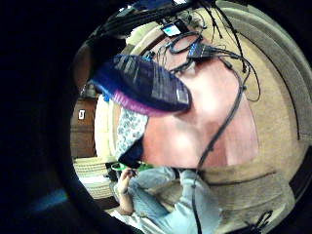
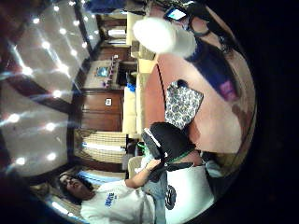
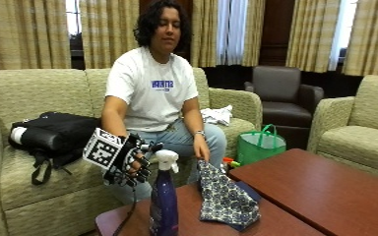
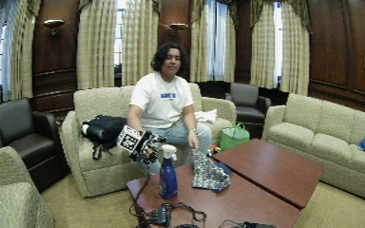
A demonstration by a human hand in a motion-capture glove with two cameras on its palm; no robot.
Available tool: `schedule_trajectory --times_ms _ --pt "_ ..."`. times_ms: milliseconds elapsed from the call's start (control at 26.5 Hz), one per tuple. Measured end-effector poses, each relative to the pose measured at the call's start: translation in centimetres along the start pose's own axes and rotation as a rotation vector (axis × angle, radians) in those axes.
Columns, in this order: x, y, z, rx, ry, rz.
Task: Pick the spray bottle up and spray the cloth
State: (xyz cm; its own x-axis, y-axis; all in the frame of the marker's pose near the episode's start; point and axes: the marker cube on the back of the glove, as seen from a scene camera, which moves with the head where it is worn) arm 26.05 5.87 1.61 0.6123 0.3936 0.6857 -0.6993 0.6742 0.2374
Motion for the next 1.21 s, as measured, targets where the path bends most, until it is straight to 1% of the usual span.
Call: schedule_trajectory --times_ms 76,302,642,1209 --pt "0.2 -1.4 0.5 0.005 -0.039 0.003" --pt "0.2 -5.2 2.7 -0.068 -0.114 0.005" --pt "0.1 -8.0 4.7 -0.085 -0.213 -0.049" --pt "-2.5 -11.9 8.5 0.002 -0.189 -0.071"
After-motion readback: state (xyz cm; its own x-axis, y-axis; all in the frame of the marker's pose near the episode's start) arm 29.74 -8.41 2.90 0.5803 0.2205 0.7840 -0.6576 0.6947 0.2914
